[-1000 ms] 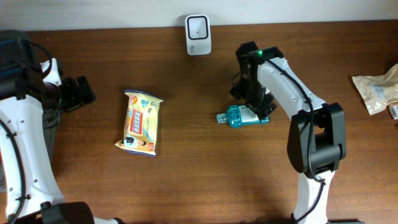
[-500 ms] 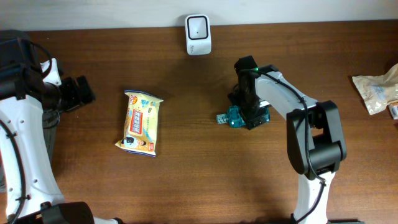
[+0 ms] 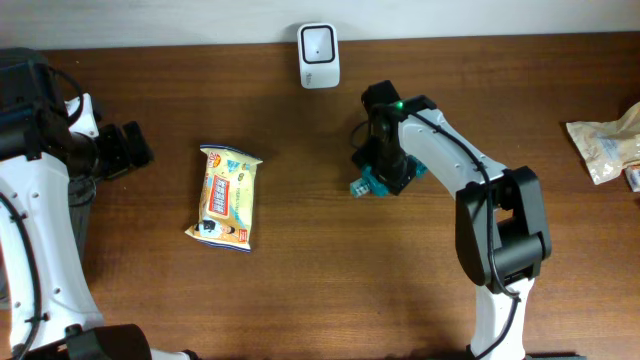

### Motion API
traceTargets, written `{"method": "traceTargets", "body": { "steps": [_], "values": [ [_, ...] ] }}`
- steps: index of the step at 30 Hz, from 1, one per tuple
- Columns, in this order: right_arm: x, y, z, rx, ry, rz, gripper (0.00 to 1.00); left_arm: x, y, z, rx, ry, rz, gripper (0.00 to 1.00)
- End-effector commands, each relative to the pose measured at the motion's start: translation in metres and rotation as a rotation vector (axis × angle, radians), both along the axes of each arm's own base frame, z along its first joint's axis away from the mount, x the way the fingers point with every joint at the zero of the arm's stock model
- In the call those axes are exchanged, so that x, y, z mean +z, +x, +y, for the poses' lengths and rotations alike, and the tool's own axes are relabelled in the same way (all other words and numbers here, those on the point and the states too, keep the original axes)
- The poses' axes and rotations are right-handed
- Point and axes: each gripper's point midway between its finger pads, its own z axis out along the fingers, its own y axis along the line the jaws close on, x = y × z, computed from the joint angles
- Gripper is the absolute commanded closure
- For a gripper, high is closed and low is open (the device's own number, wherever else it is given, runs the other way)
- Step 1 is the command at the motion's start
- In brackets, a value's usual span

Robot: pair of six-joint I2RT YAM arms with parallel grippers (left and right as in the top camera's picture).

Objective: Scan the item barcode
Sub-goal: 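Close the right gripper on the bottle and lift it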

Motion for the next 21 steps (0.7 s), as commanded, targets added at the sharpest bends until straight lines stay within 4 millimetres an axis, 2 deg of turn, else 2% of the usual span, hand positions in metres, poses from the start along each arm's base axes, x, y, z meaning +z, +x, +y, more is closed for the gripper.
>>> {"method": "traceTargets", "body": {
  "steps": [1, 11, 14, 18, 21],
  "values": [
    [0.009, 0.010, 0.005, 0.108, 0.003, -0.042, 0.32, 0.004, -0.002, -0.001, 0.006, -0.004, -0.014, 0.01],
    [0.013, 0.008, 0.004, 0.250, -0.007, -0.049, 0.36, 0.004, -0.002, -0.001, 0.006, -0.004, -0.014, 0.01],
    [0.026, 0.014, 0.005, 0.309, -0.016, -0.070, 0.39, 0.004, -0.002, -0.001, 0.006, -0.004, -0.013, 0.01],
    [0.054, 0.018, -0.015, 0.312, -0.134, -0.073, 0.37, 0.004, -0.002, -0.001, 0.006, -0.004, -0.013, 0.01],
    [0.073, 0.023, -0.016, 0.374, -0.153, -0.098, 0.37, 0.004, -0.002, -0.001, 0.006, -0.004, -0.013, 0.01]
  ]
}}
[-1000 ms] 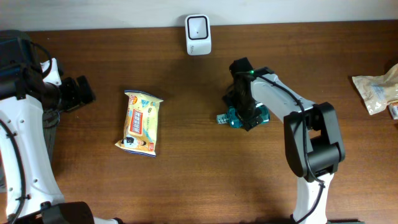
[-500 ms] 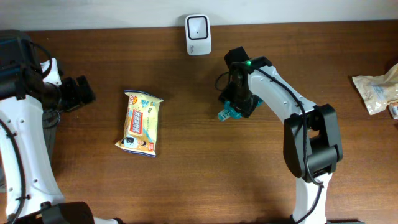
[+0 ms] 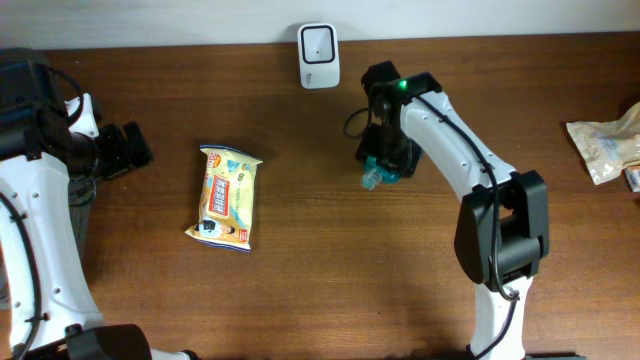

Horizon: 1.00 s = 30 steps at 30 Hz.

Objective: Scan the item barcode

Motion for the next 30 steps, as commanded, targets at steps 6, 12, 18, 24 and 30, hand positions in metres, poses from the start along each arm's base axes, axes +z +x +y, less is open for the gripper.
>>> {"method": "traceTargets", "body": {
  "steps": [6, 12, 18, 24, 30],
  "values": [
    [0.038, 0.025, -0.006, 0.100, -0.059, -0.123, 0.36, 0.004, -0.002, 0.000, 0.006, -0.004, -0.014, 0.01],
    [0.038, 0.019, 0.013, 0.165, 0.045, -0.096, 0.36, 0.004, -0.002, 0.000, 0.006, -0.004, -0.014, 0.01],
    [0.039, 0.024, 0.012, 0.188, 0.039, -0.118, 0.34, 0.004, -0.002, 0.000, 0.006, -0.004, -0.014, 0.01],
    [0.050, 0.015, -0.016, 0.201, -0.094, -0.083, 0.16, 0.004, -0.002, 0.000, 0.006, -0.004, -0.014, 0.01],
    [0.064, -0.017, -0.036, 0.323, -0.165, 0.051, 0.08, 0.004, -0.002, 0.000, 0.006, -0.004, -0.014, 0.01]
  ]
}}
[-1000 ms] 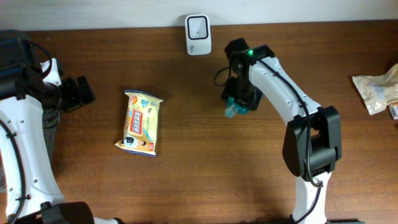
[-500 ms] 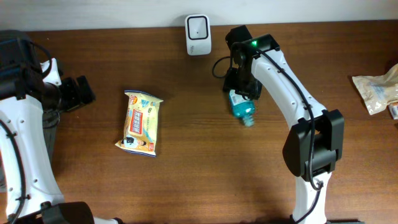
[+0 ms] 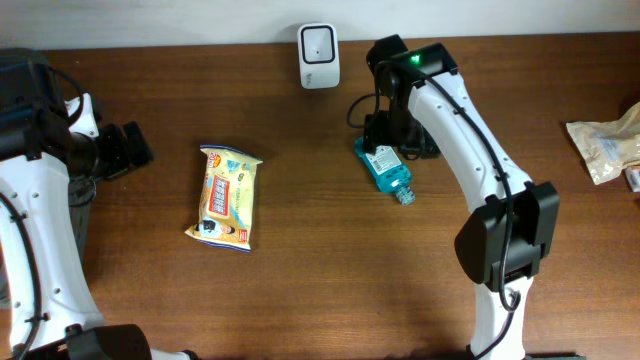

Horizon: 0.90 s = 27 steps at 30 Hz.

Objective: Scan the item barcode

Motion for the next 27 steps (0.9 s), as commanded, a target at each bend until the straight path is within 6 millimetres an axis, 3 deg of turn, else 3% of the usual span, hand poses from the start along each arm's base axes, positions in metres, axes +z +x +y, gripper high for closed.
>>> {"method": "traceTargets", "body": {
  "steps": [1, 4, 9, 16, 22, 24, 27],
  "values": [
    [0.001, -0.017, -0.020, 0.061, -0.086, 0.070, 0.07, 0.004, -0.002, 0.000, 0.007, -0.004, -0.014, 0.01],
    [-0.009, -0.033, -0.029, 0.065, -0.127, 0.143, 0.00, 0.004, -0.002, 0.000, 0.007, -0.004, -0.014, 0.01],
    [-0.041, -0.055, -0.036, 0.225, -0.136, 0.269, 0.01, 0.004, -0.002, 0.000, 0.007, -0.004, -0.014, 0.01],
    [-0.090, -0.033, -0.029, 0.411, -0.099, 0.179, 0.04, 0.004, -0.002, 0.000, 0.007, -0.004, -0.014, 0.01],
    [-0.122, -0.043, -0.037, 0.399, -0.099, 0.191, 0.04, 0.004, -0.002, 0.000, 0.007, -0.004, -0.014, 0.01],
    [-0.129, -0.046, -0.038, 0.424, -0.096, 0.197, 0.08, 0.004, -0.002, 0.000, 0.007, -0.004, -0.014, 0.01],
    [-0.130, -0.046, -0.037, 0.426, -0.097, 0.194, 0.25, 0.004, -0.002, -0.001, 0.007, -0.004, -0.014, 0.01]
  ]
}}
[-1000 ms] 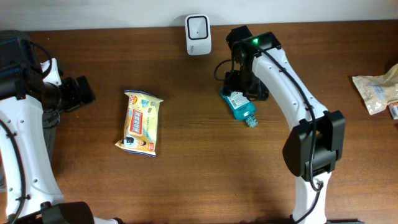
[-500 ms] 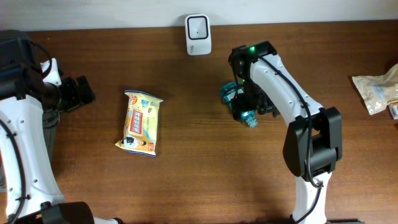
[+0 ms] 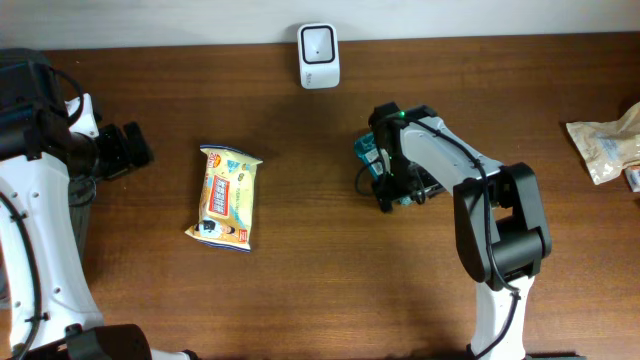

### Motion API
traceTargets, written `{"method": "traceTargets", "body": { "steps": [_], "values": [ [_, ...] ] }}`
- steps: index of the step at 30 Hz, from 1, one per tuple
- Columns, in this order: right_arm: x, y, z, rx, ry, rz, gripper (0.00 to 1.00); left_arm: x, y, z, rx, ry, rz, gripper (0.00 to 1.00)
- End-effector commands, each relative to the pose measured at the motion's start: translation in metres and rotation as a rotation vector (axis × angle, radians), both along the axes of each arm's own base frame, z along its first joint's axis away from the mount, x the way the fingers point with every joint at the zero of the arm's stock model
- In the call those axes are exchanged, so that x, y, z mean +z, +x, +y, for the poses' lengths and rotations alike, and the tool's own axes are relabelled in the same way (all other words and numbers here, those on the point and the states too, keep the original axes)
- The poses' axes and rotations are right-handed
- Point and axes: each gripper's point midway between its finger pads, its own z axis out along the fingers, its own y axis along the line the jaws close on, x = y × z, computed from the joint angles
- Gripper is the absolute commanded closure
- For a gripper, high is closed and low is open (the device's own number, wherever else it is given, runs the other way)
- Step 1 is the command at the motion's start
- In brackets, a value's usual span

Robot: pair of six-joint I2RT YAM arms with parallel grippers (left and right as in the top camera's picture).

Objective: Scan the item barcode

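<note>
Only the overhead view is given. A white barcode scanner (image 3: 318, 43) stands at the table's back edge. A teal bottle (image 3: 366, 150) lies on the table in front and to the right of it, mostly covered by my right arm. Teal shows at both ends of the wrist. My right gripper (image 3: 388, 185) sits right over the bottle, its fingers hidden by the arm, so its grip is unclear. A yellow snack packet (image 3: 228, 195) lies flat at centre left. My left gripper (image 3: 135, 150) hovers open at the far left, well away from the packet, with nothing in it.
Pale plastic packets (image 3: 605, 145) lie at the table's right edge. The left arm's white links run down the left side. The right arm's base stands at the front, right of centre.
My right arm has drawn back from beside the scanner toward the front. Its wrist now covers the teal bottle, which lies at about the same spot and was plainly visible before.
My right gripper first held the teal bottle right of centre, only its tip showing. Then the bottle was a little nearer the scanner. Then it showed full length, slanted, just right of the scanner. Now the wrist hides most of it. The left arm and packet stayed still.
</note>
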Motion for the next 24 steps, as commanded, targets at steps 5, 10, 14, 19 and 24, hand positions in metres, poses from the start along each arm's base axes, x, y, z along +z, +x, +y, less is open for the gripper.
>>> {"method": "traceTargets", "body": {
  "steps": [5, 10, 14, 19, 24],
  "values": [
    [-0.001, 0.013, 0.001, 0.015, 0.012, -0.054, 0.44, 0.004, -0.001, 0.000, 0.006, -0.003, -0.015, 0.01],
    [-0.003, 0.021, 0.003, 0.015, 0.022, -0.089, 0.46, 0.004, -0.001, 0.000, 0.006, -0.003, -0.015, 0.01],
    [-0.005, 0.018, 0.007, 0.018, 0.047, -0.076, 0.62, 0.004, -0.001, 0.000, 0.006, -0.003, -0.015, 0.01],
    [-0.005, 0.015, 0.016, 0.010, 0.098, -0.060, 0.73, 0.004, -0.001, 0.000, 0.006, -0.004, -0.015, 0.01],
    [0.011, 0.011, 0.016, -0.002, 0.088, -0.024, 0.91, 0.004, -0.001, 0.000, 0.006, -0.004, -0.015, 0.01]
  ]
}}
